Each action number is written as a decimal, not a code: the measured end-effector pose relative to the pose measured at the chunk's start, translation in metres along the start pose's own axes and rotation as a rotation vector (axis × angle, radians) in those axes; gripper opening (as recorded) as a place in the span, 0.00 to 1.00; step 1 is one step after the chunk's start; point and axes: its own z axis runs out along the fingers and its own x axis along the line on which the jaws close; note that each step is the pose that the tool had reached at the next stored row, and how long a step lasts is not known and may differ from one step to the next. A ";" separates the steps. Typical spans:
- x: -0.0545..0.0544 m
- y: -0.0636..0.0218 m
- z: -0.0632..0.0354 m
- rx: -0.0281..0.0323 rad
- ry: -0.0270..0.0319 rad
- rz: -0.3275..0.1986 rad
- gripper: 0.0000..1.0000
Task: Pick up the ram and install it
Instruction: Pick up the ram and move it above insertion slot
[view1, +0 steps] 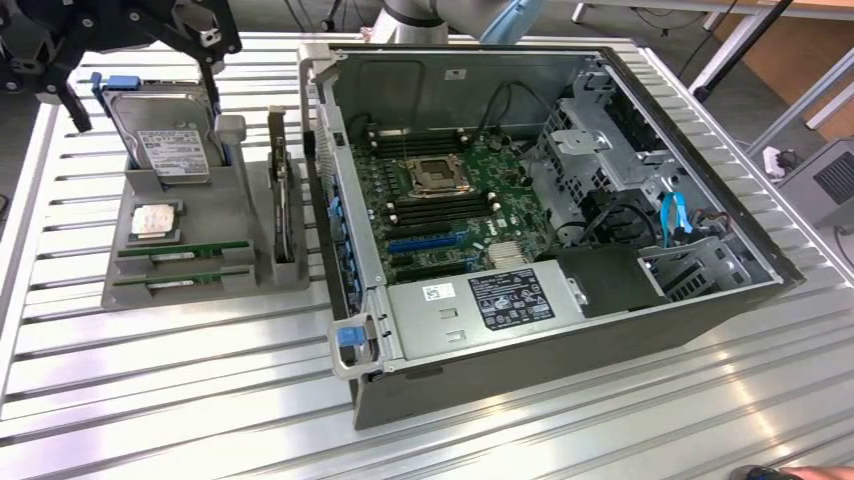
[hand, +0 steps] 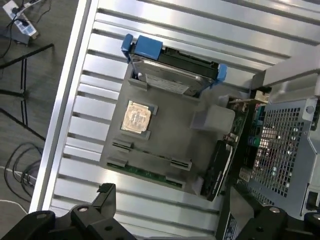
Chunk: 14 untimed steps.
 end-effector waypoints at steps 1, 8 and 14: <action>0.000 0.0000 0.0001 -0.0007 0.0014 -0.030 0.99; 0.000 0.0000 0.0008 -0.0052 0.0102 -0.217 0.99; 0.000 0.0000 0.0014 -0.0083 0.0160 -0.342 0.99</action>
